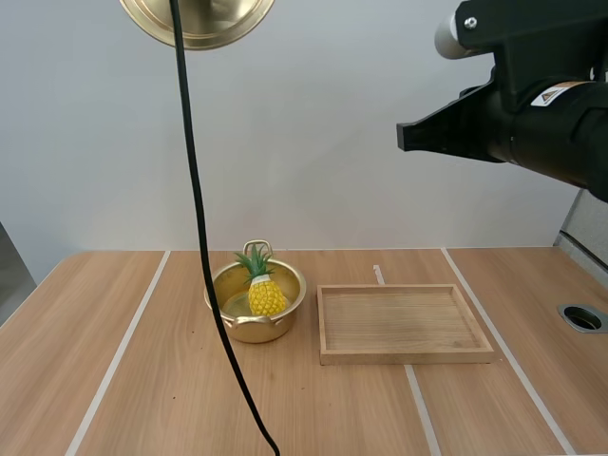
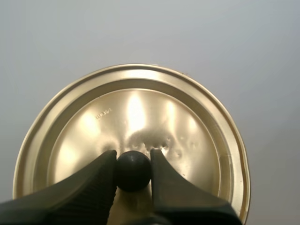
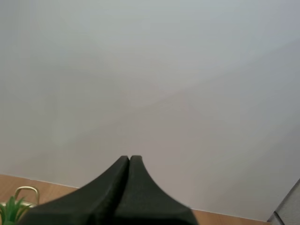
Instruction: Open the pot, put the pineapple inside, and close it
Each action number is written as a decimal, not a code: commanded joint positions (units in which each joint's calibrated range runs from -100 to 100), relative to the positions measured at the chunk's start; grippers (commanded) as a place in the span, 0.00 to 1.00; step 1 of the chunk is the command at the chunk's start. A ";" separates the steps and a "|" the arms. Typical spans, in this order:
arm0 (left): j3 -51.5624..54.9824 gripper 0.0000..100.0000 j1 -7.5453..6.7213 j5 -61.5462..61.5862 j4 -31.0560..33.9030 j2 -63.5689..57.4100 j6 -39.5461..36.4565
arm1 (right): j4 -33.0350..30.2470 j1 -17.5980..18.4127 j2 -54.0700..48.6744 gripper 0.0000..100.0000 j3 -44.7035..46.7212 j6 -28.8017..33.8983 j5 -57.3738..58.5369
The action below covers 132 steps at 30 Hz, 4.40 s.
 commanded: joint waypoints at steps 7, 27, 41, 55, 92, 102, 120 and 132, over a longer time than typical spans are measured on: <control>-0.46 0.00 -0.11 16.73 -0.68 5.00 -3.77 | -0.34 -0.24 -0.64 0.00 -0.08 3.52 1.98; 5.82 0.00 -0.11 37.82 2.92 20.58 -2.07 | -0.34 -0.24 -0.64 0.00 -0.08 3.32 3.39; 19.46 0.00 -0.11 26.31 1.79 24.77 3.35 | -0.34 -0.24 -0.64 0.00 -0.08 3.32 3.39; 21.92 0.00 -0.11 21.62 -1.71 32.86 7.90 | -0.34 -0.24 -0.64 0.00 -0.08 3.32 5.44; 25.68 0.00 -0.11 19.71 1.90 42.86 12.60 | -0.34 -0.24 -0.64 0.00 -0.08 3.32 5.44; 25.68 0.00 -0.11 21.27 2.53 42.86 12.07 | -0.34 -0.24 -0.64 0.00 -0.08 3.32 5.44; 25.68 0.00 -0.11 20.53 1.71 42.86 12.07 | -0.34 -0.24 -0.64 0.00 -0.08 3.32 5.44; 25.68 1.00 -0.11 18.79 -1.64 42.86 11.32 | -0.34 -0.24 -0.64 0.00 -0.08 3.32 5.44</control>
